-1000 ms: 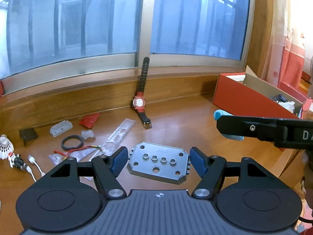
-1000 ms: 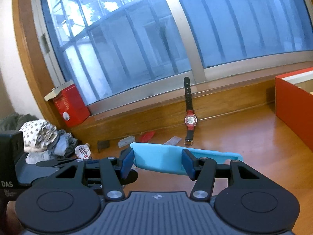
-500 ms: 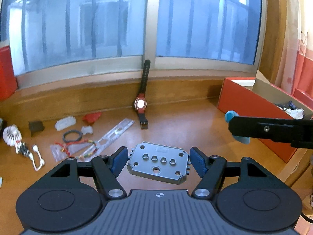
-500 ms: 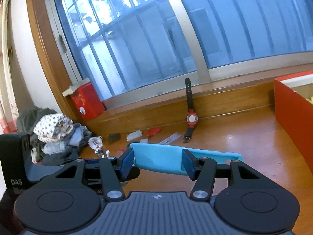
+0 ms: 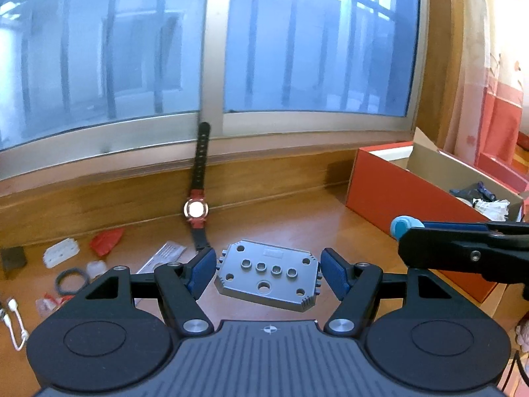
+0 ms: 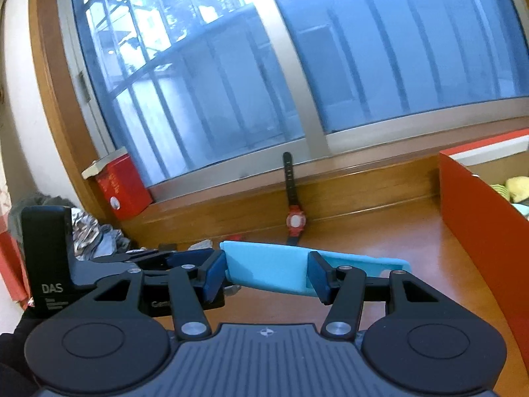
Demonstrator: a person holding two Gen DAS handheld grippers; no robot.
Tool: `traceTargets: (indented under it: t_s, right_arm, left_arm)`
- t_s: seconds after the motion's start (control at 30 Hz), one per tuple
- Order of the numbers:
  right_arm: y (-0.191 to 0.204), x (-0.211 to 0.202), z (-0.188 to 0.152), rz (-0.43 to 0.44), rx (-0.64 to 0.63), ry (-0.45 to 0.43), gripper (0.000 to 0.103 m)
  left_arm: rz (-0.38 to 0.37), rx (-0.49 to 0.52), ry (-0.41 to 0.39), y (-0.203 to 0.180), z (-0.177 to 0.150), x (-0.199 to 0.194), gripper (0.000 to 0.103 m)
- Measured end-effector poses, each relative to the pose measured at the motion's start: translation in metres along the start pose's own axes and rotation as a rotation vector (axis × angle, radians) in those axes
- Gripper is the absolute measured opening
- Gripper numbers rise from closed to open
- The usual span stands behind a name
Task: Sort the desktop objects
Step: 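Lift and carry the grey plate and blue case in both tools toward the box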
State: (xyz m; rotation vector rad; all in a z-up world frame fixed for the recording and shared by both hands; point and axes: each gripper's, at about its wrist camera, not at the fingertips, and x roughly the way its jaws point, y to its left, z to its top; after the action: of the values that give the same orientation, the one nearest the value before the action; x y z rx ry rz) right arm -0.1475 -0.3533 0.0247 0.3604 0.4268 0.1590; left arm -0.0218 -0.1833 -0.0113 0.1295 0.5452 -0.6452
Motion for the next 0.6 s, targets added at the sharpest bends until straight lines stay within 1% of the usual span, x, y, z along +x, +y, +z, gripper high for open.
traceTargets:
  t_s: [0.07,0.17,0.4,0.5,0.6]
  right_arm:
    - [-0.003,-0.001,0.002,-0.001,-0.001,-0.013,0.056]
    - [-0.009,0.000,0.008,0.013,-0.013,-0.030,0.057]
    - [-0.032,0.007,0.023,0.095,-0.030,-0.005,0.057]
    - [-0.043,0.010,0.027,0.132,-0.031,0.007,0.057]
    - [-0.054,0.011,0.031,0.164,-0.036,0.022,0.057]
  left_arm:
    - [-0.005,0.008,-0.016,-0.003,0.004,0.002,0.069]
    - [0.012,0.013,-0.032,-0.006,0.007,0.004,0.069]
    - [0.066,-0.072,-0.004,-0.014,0.007,0.011,0.069]
    - [0.113,-0.083,0.002,-0.021,0.010,0.013,0.069]
    - [0.144,-0.106,0.010,-0.027,0.012,0.016,0.069]
